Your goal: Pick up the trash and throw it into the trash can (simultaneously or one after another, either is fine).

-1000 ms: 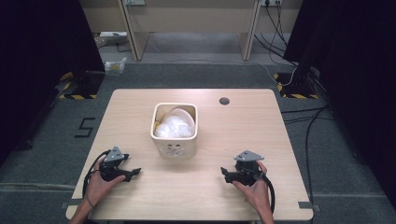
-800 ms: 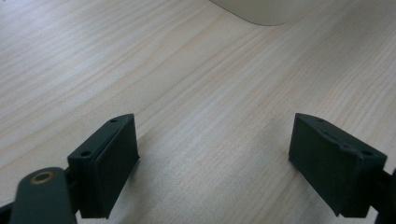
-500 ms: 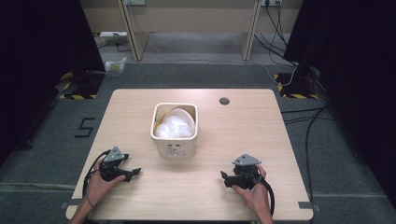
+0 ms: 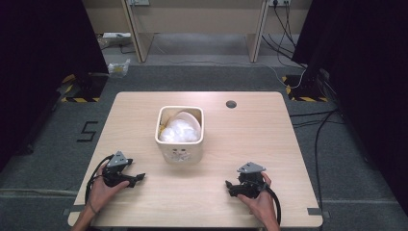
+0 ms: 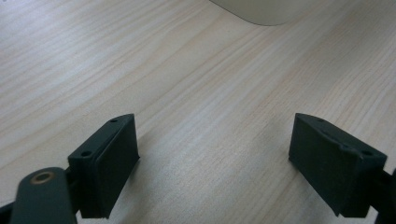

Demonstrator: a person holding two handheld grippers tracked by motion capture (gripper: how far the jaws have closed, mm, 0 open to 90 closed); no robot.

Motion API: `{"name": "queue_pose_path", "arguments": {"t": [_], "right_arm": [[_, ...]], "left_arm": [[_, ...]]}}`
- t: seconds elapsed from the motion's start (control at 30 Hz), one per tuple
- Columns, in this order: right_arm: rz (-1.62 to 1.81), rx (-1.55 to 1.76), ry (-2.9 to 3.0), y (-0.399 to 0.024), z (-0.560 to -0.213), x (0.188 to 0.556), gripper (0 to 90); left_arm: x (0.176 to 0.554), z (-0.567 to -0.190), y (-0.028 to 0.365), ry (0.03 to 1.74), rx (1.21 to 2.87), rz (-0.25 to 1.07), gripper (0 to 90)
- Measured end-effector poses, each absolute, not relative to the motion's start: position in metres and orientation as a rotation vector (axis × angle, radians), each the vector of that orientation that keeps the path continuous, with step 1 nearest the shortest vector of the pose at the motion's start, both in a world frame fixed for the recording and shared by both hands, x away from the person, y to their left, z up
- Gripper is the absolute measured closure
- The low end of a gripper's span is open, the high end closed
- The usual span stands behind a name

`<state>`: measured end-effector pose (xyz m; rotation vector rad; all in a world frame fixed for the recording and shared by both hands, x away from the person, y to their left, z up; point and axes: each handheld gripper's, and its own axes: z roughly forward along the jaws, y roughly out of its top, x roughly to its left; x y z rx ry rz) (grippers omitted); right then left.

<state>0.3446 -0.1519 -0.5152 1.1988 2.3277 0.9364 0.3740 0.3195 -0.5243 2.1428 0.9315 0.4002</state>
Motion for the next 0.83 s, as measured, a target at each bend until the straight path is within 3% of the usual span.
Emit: {"name": "queue_pose_path", "arguments": {"t": [0.83], "right_arm": [[0.965, 1.182, 2.329, -0.1508, -0.5183, 0.3445, 7.9]], "left_arm": [[0.3739, -0.5243, 0.3195, 0.933, 2.142, 0.401, 14.7]]}}
